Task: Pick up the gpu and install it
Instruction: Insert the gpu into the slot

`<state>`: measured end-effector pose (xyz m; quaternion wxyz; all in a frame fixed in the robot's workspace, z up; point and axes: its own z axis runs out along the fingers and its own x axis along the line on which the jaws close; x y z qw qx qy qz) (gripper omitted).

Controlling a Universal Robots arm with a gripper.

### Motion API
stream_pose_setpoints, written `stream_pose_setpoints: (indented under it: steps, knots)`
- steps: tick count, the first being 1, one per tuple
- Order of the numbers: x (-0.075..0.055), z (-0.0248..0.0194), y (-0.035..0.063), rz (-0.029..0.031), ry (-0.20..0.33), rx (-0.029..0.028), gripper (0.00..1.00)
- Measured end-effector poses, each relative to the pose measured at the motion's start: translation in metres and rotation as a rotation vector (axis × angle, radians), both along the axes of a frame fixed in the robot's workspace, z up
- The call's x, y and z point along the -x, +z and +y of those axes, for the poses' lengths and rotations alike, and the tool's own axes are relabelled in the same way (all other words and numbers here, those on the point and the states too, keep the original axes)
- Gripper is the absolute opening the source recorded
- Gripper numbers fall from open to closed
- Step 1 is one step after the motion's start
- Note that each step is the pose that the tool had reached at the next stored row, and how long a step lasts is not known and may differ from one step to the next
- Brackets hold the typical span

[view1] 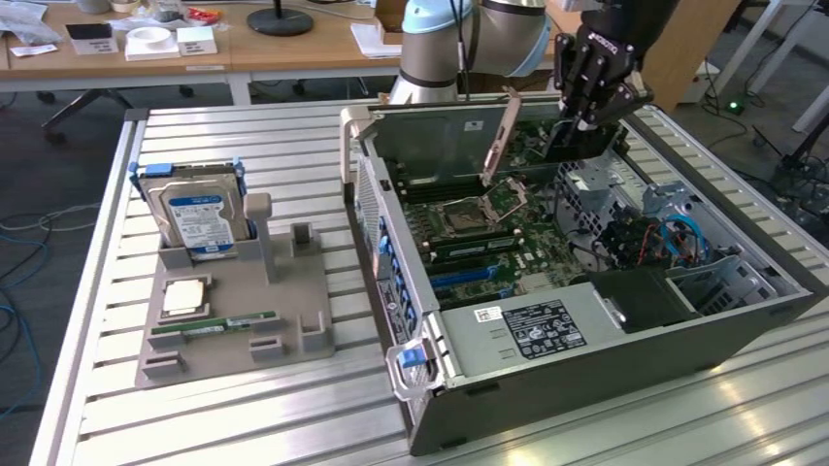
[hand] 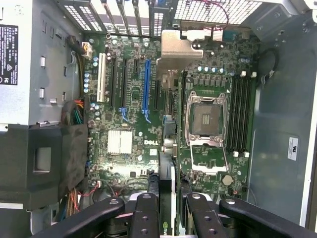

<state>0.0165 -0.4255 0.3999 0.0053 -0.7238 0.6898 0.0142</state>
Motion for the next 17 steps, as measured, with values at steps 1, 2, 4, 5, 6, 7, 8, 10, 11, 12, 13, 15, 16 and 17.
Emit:
stream_pose_setpoints:
  steps: [1, 2, 4, 5, 6, 7, 8, 10, 11, 12, 13, 15, 16, 17]
  knots:
    - [0.0, 0.0, -0.0009, 0.0, 0.0, -0.0001, 0.26]
    - [0.0, 0.0001, -0.0019, -0.0001, 0.0, -0.0002, 0.26]
    - [0.0, 0.0002, -0.0042, -0.0001, 0.0, -0.0003, 0.26]
    - [0.0, 0.0002, -0.0054, -0.0001, 0.0, -0.0001, 0.26]
    - [0.001, 0.0002, -0.0066, 0.0, 0.0, -0.0001, 0.26]
    - [0.001, 0.0002, -0.0079, -0.0001, 0.0, -0.0002, 0.26]
    - [0.001, 0.0002, -0.009, 0.0, 0.0, -0.0002, 0.26]
    - [0.001, 0.0003, -0.0111, 0.0, 0.0, -0.0001, 0.26]
    - [0.001, 0.0003, -0.0125, 0.0, 0.0, 0.0, 0.26]
    - [0.001, 0.0003, -0.0125, 0.0, 0.0, 0.0001, 0.26]
    - [0.001, 0.0003, -0.0126, 0.0, 0.0, -0.0001, 0.26]
    - [0.001, 0.0003, -0.0127, 0.0, 0.0, -0.0001, 0.26]
    - [0.001, 0.0003, -0.0127, -0.0001, 0.0, -0.0001, 0.26]
    - [0.001, 0.0003, -0.0128, 0.0, 0.0, -0.0002, 0.26]
